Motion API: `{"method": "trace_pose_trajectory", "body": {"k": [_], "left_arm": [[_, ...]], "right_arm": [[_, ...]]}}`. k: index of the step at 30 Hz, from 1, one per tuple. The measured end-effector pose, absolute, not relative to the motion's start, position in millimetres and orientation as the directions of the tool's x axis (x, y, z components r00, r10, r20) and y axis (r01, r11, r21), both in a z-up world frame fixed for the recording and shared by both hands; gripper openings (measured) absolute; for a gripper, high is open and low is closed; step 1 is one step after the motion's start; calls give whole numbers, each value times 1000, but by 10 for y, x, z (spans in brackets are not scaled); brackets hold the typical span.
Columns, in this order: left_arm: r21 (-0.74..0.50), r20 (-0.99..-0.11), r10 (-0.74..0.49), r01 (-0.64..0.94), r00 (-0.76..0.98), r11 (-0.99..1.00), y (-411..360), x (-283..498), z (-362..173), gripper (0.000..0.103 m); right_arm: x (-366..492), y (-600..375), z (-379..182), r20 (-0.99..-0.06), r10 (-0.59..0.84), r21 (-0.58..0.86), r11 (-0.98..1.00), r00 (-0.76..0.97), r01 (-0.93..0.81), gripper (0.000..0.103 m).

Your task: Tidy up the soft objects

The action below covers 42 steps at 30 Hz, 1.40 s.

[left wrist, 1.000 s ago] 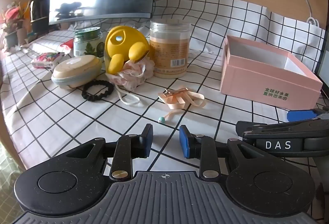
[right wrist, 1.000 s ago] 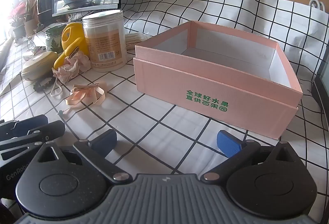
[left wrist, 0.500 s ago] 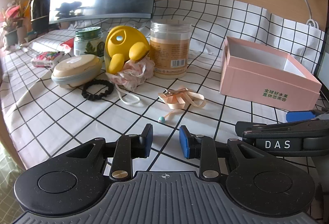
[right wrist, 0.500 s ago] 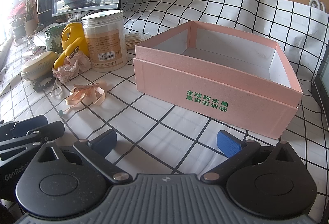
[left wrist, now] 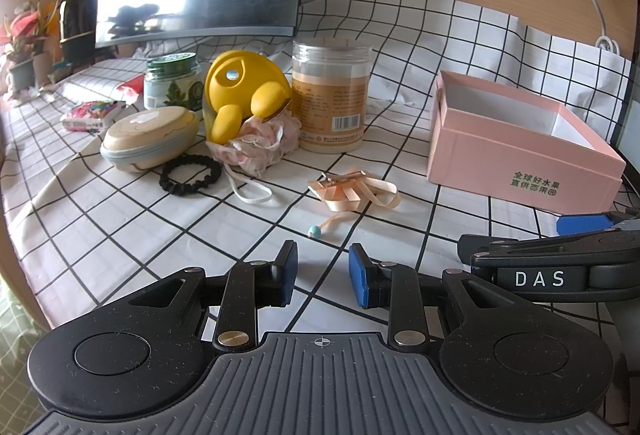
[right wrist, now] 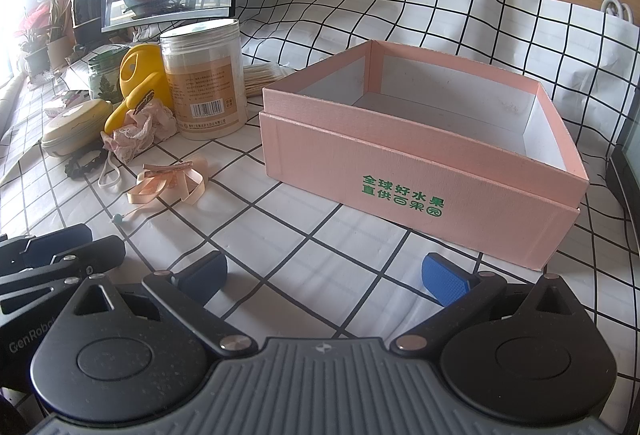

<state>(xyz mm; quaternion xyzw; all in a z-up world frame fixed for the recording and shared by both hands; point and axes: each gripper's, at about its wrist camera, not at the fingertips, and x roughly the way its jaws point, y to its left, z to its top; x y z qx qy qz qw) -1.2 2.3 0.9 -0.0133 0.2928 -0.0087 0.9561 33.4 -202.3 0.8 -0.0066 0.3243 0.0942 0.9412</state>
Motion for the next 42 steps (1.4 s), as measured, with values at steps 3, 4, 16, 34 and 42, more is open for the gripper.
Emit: {"method": "trace_pose_trajectory", "body": {"k": [3,4,16,34,42], "left_arm": [[-30,-559,-24,9,829,1000,25,-13,7,32],[-30,-559,-24,9,829,1000,26,-13,7,32],[-26,-559,-22,9,829,1000,16,-25,16,32],[-20,-559,-19,9,829,1000,14,-26,15,32],[-15,-563,-17,10,826,1000,13,-26,16,32]], "right_arm": [[334,-2023,8,-612,173,49,982,772,-182,103],[334,-2023,8,-612,173,49,982,772,-182,103],[334,-2022,7,-611,173,49,982,772,-181,103],[334,-2021,8,-612,173,49,982,772,-181,103],[333,-2022,8,-612,173,49,982,772,-181,103]]}}
